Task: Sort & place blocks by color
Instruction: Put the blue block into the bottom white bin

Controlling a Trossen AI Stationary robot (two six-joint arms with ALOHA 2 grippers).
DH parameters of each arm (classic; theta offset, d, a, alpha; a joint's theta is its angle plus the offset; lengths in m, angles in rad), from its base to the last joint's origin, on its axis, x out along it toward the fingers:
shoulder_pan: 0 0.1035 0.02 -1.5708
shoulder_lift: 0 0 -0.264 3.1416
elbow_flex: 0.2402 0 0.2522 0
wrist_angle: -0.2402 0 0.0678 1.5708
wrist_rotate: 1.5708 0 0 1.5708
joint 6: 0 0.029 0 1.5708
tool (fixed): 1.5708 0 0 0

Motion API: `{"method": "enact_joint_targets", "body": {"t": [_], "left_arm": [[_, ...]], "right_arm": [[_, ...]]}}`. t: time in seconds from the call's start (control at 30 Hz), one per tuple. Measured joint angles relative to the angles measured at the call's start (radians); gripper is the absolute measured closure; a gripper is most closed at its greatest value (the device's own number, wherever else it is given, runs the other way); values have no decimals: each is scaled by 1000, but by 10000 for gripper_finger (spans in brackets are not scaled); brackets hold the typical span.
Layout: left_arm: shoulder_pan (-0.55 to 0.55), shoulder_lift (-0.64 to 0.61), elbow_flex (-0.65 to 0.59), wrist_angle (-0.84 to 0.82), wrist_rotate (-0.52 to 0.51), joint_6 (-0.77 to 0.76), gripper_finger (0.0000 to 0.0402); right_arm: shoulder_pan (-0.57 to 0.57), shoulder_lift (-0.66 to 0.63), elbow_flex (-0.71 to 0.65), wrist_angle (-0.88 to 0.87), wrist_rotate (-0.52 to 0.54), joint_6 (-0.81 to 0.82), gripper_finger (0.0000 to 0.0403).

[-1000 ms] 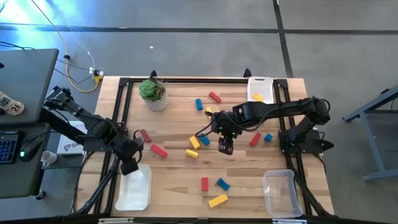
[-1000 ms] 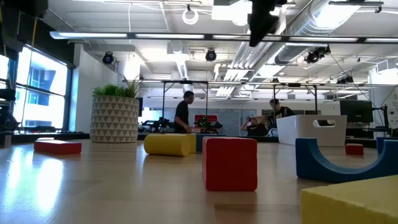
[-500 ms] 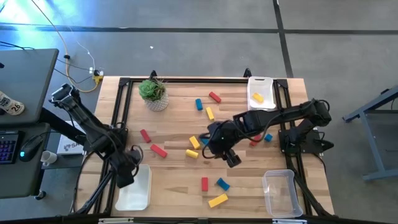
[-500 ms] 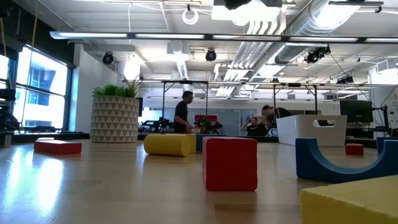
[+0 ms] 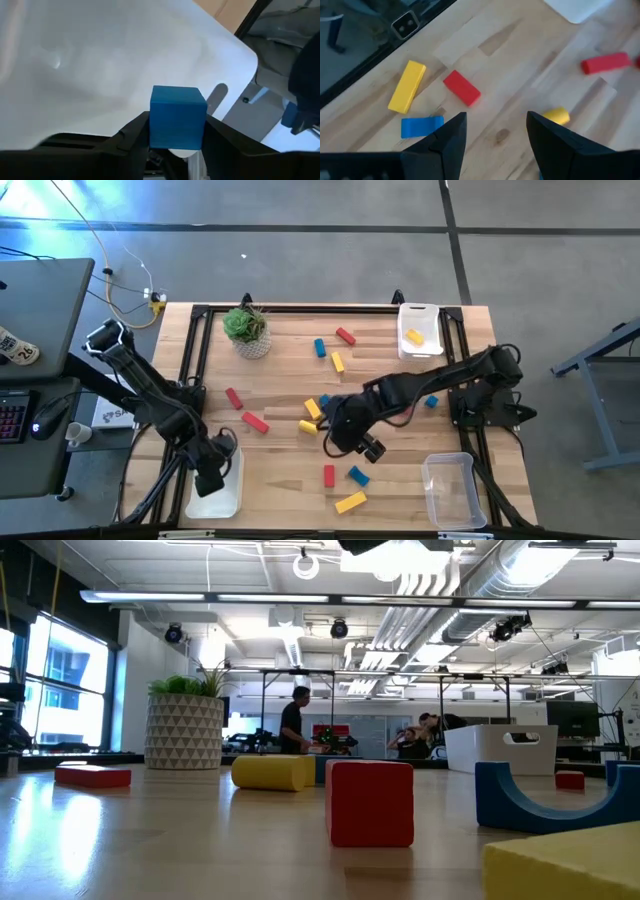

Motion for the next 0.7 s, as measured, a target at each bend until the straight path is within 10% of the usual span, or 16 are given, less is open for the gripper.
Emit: {"method": "enact_joint_targets", "body": {"t": [0.7], "left_arm": [[0,36,-1,50,29,-10,256]], "right_arm": [[55,180,0,90,5,-383,210]]}}
